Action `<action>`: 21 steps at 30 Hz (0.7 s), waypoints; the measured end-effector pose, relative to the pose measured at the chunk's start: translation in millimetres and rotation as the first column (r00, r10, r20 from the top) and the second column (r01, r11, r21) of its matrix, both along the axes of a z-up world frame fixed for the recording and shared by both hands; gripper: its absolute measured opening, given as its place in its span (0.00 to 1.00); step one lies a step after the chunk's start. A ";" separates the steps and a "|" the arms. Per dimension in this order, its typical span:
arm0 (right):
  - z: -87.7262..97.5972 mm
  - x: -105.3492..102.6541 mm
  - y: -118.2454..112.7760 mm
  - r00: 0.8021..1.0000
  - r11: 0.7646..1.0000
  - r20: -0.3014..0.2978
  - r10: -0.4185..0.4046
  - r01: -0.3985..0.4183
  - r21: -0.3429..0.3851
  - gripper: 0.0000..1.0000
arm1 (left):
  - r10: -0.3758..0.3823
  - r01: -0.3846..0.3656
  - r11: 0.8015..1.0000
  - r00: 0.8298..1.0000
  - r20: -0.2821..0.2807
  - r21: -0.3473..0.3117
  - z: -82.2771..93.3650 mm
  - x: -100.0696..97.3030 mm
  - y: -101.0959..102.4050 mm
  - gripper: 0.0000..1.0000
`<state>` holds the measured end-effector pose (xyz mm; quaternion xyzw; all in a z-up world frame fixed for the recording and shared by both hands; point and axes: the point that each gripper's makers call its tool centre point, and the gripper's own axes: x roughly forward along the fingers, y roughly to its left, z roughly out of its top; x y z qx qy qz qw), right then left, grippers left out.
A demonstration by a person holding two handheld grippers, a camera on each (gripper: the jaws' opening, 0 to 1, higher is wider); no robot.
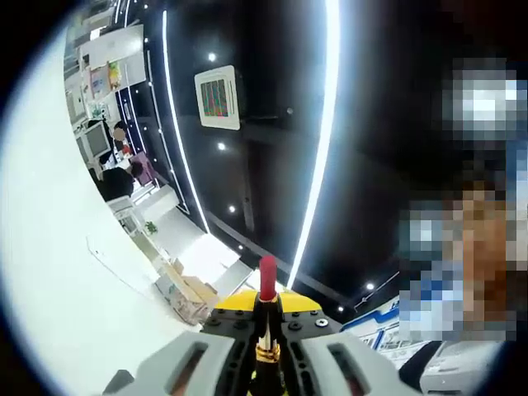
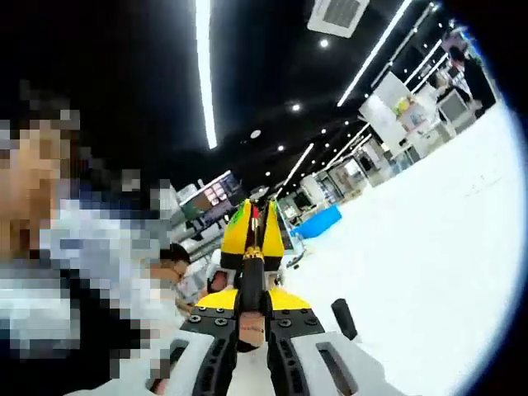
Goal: Unscrew the lipstick cap, remove the lipstick, and put the cap back on the lipstick
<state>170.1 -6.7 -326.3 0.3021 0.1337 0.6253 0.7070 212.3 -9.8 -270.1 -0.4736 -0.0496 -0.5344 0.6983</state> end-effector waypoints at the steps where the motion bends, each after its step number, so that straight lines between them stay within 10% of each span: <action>1: -0.3 0.3 0.5 1.000 1.000 -0.001 0.001 -0.001 0.006 0.11 | 0.000 0.000 1.000 1.000 0.005 -0.002 1.1 -0.6 -0.4 0.09; 12: 5.0 -1.3 0.3 0.986 0.991 -0.151 0.065 -0.045 0.127 0.10 | -0.011 0.011 1.000 1.000 0.007 -0.018 4.8 -1.5 0.7 0.09; 17: -1.8 8.0 1.7 0.977 0.993 0.188 -0.100 0.110 -0.040 0.11 | 0.024 -0.024 1.000 1.000 -0.018 0.005 -3.6 6.4 3.8 0.09; 21: -2.8 6.1 2.6 0.869 0.952 0.471 -0.149 0.255 -0.168 0.16 | 0.023 -0.023 1.000 0.999 -0.039 0.000 -5.3 7.3 4.3 0.09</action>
